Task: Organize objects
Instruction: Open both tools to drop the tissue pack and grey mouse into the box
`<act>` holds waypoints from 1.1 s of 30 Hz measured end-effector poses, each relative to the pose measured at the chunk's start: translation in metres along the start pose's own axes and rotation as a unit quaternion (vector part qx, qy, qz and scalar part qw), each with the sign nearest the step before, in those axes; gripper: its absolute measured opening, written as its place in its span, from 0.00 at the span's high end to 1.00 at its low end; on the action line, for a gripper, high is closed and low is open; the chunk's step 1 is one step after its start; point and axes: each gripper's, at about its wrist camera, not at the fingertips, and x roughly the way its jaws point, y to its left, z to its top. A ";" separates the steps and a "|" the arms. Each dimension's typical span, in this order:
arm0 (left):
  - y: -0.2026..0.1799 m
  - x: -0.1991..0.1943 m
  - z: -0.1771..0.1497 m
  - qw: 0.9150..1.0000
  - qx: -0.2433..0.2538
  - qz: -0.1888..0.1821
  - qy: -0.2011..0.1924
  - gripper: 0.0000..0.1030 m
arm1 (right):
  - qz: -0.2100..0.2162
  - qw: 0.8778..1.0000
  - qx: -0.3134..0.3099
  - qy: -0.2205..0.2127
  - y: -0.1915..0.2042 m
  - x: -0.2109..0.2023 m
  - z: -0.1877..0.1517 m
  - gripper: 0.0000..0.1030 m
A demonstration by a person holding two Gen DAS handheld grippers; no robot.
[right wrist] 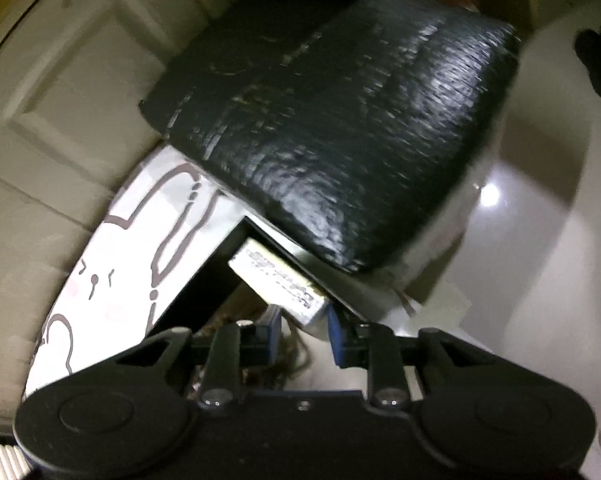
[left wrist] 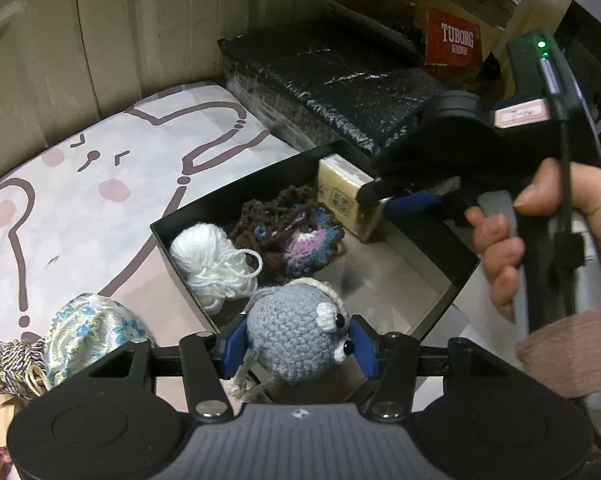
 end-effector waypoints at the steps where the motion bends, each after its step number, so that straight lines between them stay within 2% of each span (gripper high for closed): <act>1: 0.000 0.000 0.000 1.000 -0.001 -0.005 -0.002 0.47 | 0.000 1.000 -0.004 0.000 0.001 0.001 0.000 0.75; 8: -0.014 0.002 0.008 0.999 -0.002 -0.040 -0.025 0.47 | -0.007 1.000 -0.021 0.020 0.000 -0.004 0.003 0.75; 11: -0.020 0.005 0.014 0.998 -0.004 -0.051 -0.039 0.47 | 0.008 0.999 -0.031 0.022 -0.004 -0.017 0.006 0.75; 17: -0.040 0.019 0.025 0.996 0.001 -0.071 -0.055 0.47 | 0.036 0.998 -0.059 -0.006 -0.007 -0.045 0.012 0.73; 18: -0.042 0.021 0.026 0.996 0.000 -0.067 -0.062 0.45 | 0.041 0.997 -0.064 -0.007 -0.007 -0.047 0.012 0.72; 20: -0.046 0.026 0.028 0.997 0.000 -0.049 -0.066 0.18 | 0.047 0.996 -0.070 -0.007 -0.008 -0.050 0.012 0.72; 22: -0.047 0.029 0.029 0.997 0.007 -0.030 -0.067 0.17 | 0.046 0.996 -0.075 -0.009 -0.008 -0.051 0.013 0.72; 33: -0.026 0.026 0.024 0.999 -0.008 0.003 -0.037 0.18 | 0.036 0.995 -0.089 0.001 -0.012 -0.049 0.010 0.72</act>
